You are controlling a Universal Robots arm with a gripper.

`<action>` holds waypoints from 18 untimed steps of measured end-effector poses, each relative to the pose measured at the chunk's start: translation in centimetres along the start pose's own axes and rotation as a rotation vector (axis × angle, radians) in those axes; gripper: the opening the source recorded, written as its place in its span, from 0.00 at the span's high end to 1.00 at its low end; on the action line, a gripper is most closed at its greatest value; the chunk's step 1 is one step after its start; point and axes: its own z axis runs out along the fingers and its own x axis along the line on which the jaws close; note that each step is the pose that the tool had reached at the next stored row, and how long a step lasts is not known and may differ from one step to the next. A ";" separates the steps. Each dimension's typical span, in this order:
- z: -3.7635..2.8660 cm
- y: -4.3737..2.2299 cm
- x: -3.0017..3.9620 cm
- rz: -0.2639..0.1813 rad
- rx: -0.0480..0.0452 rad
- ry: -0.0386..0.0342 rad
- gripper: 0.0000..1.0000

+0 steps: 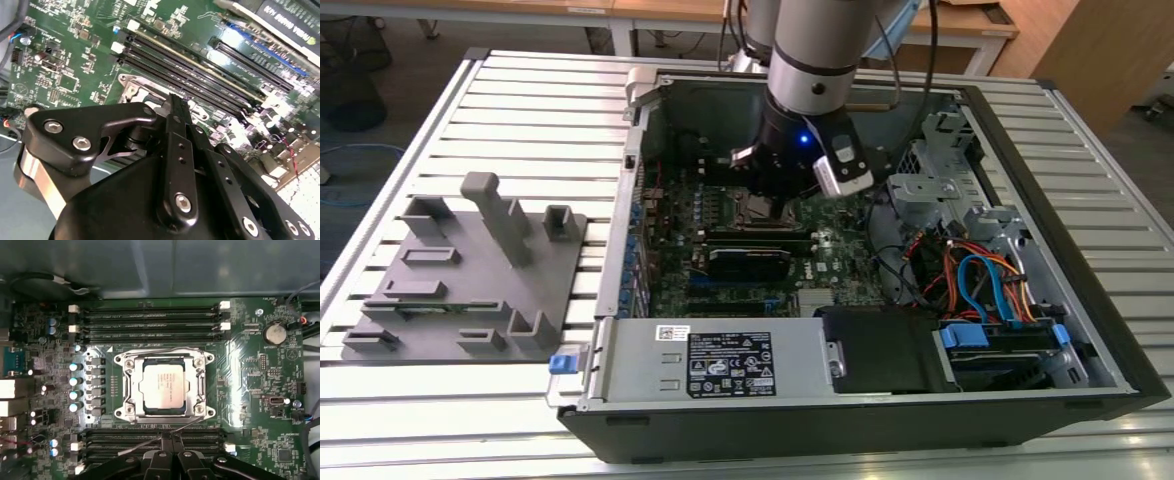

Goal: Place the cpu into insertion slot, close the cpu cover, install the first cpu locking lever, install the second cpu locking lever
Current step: 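Install the second cpu locking lever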

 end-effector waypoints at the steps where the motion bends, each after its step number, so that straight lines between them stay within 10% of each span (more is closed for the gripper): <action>1: 0.00 -0.11 0.04 0.000 0.0000 0.0001 0.90; 18: 0.62 -0.95 2.73 -0.015 -0.0399 0.0021 0.90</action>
